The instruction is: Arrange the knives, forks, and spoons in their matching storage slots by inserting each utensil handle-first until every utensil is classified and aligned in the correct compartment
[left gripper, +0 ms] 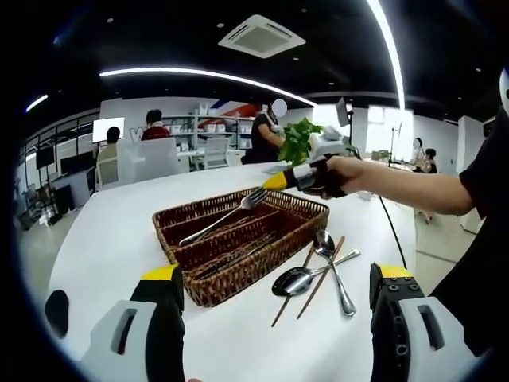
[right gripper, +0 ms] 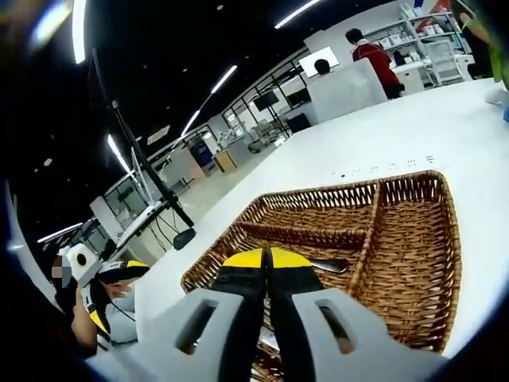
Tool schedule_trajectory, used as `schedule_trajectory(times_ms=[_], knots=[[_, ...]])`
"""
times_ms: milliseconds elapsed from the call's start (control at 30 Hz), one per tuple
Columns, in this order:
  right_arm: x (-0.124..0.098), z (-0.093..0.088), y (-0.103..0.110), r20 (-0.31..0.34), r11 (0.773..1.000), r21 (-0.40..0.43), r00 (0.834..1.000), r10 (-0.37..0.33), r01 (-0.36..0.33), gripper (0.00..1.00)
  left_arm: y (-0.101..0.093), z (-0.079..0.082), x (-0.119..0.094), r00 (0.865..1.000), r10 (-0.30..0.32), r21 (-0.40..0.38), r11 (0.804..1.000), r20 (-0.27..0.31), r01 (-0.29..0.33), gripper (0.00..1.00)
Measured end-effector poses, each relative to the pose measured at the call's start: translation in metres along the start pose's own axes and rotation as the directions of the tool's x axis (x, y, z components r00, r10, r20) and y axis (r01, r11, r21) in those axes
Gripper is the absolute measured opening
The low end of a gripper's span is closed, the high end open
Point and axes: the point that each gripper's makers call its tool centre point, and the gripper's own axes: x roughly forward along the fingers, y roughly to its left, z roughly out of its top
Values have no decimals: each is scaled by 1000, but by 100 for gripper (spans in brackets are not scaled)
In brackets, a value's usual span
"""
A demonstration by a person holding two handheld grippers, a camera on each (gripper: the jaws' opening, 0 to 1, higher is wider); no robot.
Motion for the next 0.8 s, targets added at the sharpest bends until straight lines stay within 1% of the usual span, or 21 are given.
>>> schedule_trajectory(times_ms=[300, 367, 433, 567, 800], knots=[[11, -9, -15, -52, 1000, 23, 998, -18, 19, 0, 2, -1, -2, 1000, 6, -3, 1000, 0, -6, 99], [11, -12, -18, -58, 999, 42, 998, -24, 26, 0, 2, -1, -2, 1000, 6, -1, 1000, -2, -6, 99], [11, -16, -21, -79, 998, 35, 996, -45, 48, 0, 1, -2, -1, 1000, 4, -3, 1000, -3, -4, 99], [14, -23, -26, -112, 996, 57, 992, -59, 65, 0, 1, -3, 1, 1000, -1, -3, 1000, -8, 1, 99], [17, -25, -33, -147, 994, 14, 983, -107, 110, 0, 2, -4, -1, 1000, 4, -4, 1000, -9, -4, 99]])
